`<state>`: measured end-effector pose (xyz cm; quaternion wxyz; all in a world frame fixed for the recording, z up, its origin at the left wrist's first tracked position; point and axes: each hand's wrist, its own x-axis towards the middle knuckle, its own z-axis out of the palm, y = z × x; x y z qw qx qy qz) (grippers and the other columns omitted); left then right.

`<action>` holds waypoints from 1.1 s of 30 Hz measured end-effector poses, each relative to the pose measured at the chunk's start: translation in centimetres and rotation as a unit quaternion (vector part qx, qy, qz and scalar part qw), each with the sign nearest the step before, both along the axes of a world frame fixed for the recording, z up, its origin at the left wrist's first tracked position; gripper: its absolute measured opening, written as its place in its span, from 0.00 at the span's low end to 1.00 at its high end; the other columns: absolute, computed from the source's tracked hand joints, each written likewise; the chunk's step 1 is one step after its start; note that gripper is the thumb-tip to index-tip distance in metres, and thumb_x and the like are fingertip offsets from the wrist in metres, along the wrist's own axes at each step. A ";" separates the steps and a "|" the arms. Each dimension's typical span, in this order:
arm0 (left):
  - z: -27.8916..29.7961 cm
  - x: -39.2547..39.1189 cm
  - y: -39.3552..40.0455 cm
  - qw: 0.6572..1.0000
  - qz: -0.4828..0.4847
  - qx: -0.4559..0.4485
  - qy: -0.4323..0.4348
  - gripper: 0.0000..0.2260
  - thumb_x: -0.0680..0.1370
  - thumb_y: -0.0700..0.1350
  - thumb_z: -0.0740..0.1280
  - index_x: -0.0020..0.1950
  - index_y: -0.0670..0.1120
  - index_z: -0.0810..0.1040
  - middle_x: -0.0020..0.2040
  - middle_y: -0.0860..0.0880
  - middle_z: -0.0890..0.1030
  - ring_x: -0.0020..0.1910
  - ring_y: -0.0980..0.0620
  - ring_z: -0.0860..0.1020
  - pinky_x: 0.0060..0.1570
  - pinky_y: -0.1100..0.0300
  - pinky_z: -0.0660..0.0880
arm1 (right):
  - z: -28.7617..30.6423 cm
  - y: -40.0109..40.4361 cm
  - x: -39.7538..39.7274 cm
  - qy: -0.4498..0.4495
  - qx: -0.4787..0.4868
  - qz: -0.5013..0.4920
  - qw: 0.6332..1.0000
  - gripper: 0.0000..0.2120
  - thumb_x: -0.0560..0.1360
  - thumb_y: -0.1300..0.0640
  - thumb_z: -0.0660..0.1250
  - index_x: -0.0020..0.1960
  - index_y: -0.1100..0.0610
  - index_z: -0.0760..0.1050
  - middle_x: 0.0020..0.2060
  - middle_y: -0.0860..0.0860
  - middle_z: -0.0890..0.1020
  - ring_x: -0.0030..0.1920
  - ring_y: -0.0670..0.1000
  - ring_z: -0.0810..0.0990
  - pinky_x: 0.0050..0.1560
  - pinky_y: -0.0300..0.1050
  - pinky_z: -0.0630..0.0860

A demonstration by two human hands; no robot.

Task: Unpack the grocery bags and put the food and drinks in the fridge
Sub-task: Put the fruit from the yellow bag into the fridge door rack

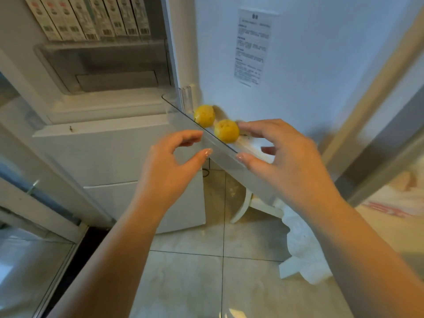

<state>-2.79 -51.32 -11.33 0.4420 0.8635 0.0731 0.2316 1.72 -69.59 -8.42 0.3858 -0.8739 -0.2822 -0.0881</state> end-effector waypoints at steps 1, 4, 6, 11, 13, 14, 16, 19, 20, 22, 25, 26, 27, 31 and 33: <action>-0.2 -0.8 -0.5 1.000 -0.001 0.003 0.001 0.14 0.72 0.49 0.71 0.58 0.53 0.78 0.53 0.57 0.80 0.54 0.64 0.75 0.54 0.75 0.69 | -0.3 -0.7 -0.9 0.002 0.010 0.004 1.000 0.21 0.71 0.51 0.71 0.63 0.46 0.73 0.56 0.42 0.76 0.58 0.41 0.73 0.59 0.46 0.74; -1.0 -3.3 -2.0 1.000 0.009 0.025 0.006 0.15 0.72 0.49 0.71 0.58 0.53 0.78 0.53 0.59 0.79 0.55 0.65 0.75 0.52 0.79 0.67 | -1.2 -3.5 -3.3 0.004 0.030 0.020 0.999 0.20 0.71 0.53 0.71 0.63 0.47 0.74 0.55 0.42 0.76 0.57 0.41 0.74 0.58 0.46 0.75; -1.7 -5.0 -3.6 1.000 0.023 0.018 0.009 0.15 0.72 0.49 0.71 0.58 0.52 0.78 0.54 0.58 0.79 0.55 0.65 0.75 0.51 0.79 0.67 | -2.1 -6.0 -4.8 0.008 0.029 0.024 0.999 0.20 0.72 0.53 0.71 0.62 0.47 0.75 0.54 0.42 0.76 0.55 0.41 0.74 0.55 0.44 0.76; -4.5 -9.2 -11.3 0.999 0.026 -0.008 0.037 0.13 0.72 0.48 0.70 0.57 0.53 0.77 0.53 0.57 0.80 0.54 0.64 0.76 0.53 0.76 0.69 | -5.1 -14.6 -8.2 0.024 0.014 0.016 0.999 0.20 0.71 0.53 0.71 0.62 0.49 0.75 0.52 0.42 0.76 0.54 0.43 0.76 0.53 0.46 0.77; -5.7 -10.6 -15.2 0.998 0.018 -0.018 0.054 0.13 0.72 0.48 0.70 0.56 0.54 0.77 0.53 0.58 0.79 0.54 0.65 0.75 0.52 0.78 0.68 | -6.5 -18.5 -9.7 0.047 0.015 0.011 0.999 0.20 0.71 0.54 0.72 0.62 0.48 0.75 0.53 0.41 0.76 0.55 0.42 0.75 0.53 0.47 0.77; -6.3 -11.2 -17.2 0.998 0.013 -0.020 0.062 0.13 0.72 0.48 0.70 0.57 0.53 0.77 0.52 0.58 0.79 0.54 0.66 0.75 0.51 0.79 0.67 | -7.2 -20.4 -10.5 0.057 0.013 0.008 0.998 0.20 0.71 0.54 0.72 0.62 0.48 0.75 0.53 0.41 0.76 0.55 0.42 0.75 0.54 0.47 0.77; -7.3 -12.0 -21.3 0.997 -0.008 -0.017 0.080 0.14 0.72 0.48 0.70 0.58 0.53 0.77 0.52 0.60 0.78 0.54 0.68 0.74 0.51 0.80 0.66 | -8.4 -24.5 -11.9 0.076 0.006 -0.005 0.997 0.20 0.71 0.54 0.72 0.62 0.48 0.75 0.53 0.40 0.75 0.56 0.41 0.74 0.55 0.46 0.77; -8.4 -12.3 -26.5 0.993 -0.052 0.006 0.107 0.15 0.73 0.49 0.70 0.59 0.54 0.76 0.52 0.61 0.77 0.54 0.66 0.74 0.51 0.79 0.65 | -9.9 -29.4 -13.3 0.099 -0.003 -0.036 0.994 0.20 0.70 0.54 0.72 0.61 0.47 0.75 0.53 0.40 0.75 0.56 0.40 0.74 0.56 0.46 0.75; -8.8 -12.2 -28.1 0.992 -0.063 0.018 0.110 0.15 0.73 0.50 0.70 0.59 0.54 0.77 0.52 0.60 0.77 0.53 0.65 0.74 0.52 0.79 0.65 | -10.4 -31.0 -13.7 0.107 -0.004 -0.047 0.993 0.20 0.70 0.54 0.72 0.61 0.48 0.75 0.53 0.41 0.76 0.55 0.41 0.74 0.56 0.47 0.75; -9.4 -11.9 -30.6 0.989 -0.084 0.040 0.118 0.15 0.73 0.51 0.70 0.58 0.55 0.76 0.52 0.61 0.77 0.53 0.65 0.73 0.52 0.78 0.65 | -11.4 -33.4 -14.2 0.120 -0.005 -0.068 0.990 0.20 0.70 0.55 0.72 0.61 0.48 0.75 0.55 0.43 0.77 0.56 0.43 0.75 0.56 0.50 0.75; -10.1 -10.9 -34.0 0.982 -0.120 0.059 0.137 0.13 0.73 0.53 0.69 0.56 0.60 0.73 0.49 0.67 0.74 0.51 0.70 0.72 0.50 0.77 0.65 | -12.3 -36.9 -14.1 0.133 -0.019 -0.105 0.985 0.20 0.70 0.55 0.72 0.61 0.48 0.75 0.56 0.44 0.77 0.57 0.45 0.75 0.56 0.51 0.75; -10.3 -10.3 -34.9 0.980 -0.128 0.063 0.141 0.12 0.73 0.53 0.69 0.55 0.60 0.73 0.47 0.69 0.73 0.50 0.72 0.71 0.49 0.77 0.64 | -12.6 -37.8 -13.8 0.137 -0.027 -0.117 0.983 0.20 0.70 0.55 0.72 0.62 0.49 0.75 0.57 0.44 0.77 0.57 0.45 0.75 0.56 0.50 0.75; -10.4 -9.8 -35.5 0.978 -0.135 0.066 0.142 0.12 0.73 0.53 0.69 0.55 0.60 0.73 0.47 0.70 0.72 0.50 0.72 0.71 0.49 0.78 0.64 | -12.8 -38.7 -13.4 0.141 -0.032 -0.125 0.982 0.20 0.70 0.54 0.72 0.62 0.49 0.75 0.57 0.44 0.77 0.58 0.45 0.75 0.56 0.50 0.75; -11.0 -5.9 -38.7 0.973 -0.159 0.066 0.152 0.11 0.73 0.53 0.69 0.54 0.61 0.73 0.47 0.70 0.72 0.50 0.67 0.72 0.49 0.76 0.64 | -13.5 -42.2 -10.6 0.147 -0.057 -0.154 0.975 0.20 0.71 0.53 0.71 0.63 0.48 0.74 0.58 0.44 0.76 0.59 0.44 0.74 0.57 0.47 0.74; -11.5 -3.3 -40.1 0.971 -0.169 0.060 0.156 0.11 0.73 0.53 0.69 0.55 0.60 0.74 0.48 0.69 0.73 0.51 0.67 0.72 0.49 0.75 0.65 | -13.8 -43.7 -8.4 0.146 -0.068 -0.162 0.974 0.21 0.72 0.52 0.71 0.63 0.48 0.73 0.58 0.44 0.75 0.59 0.43 0.73 0.57 0.46 0.74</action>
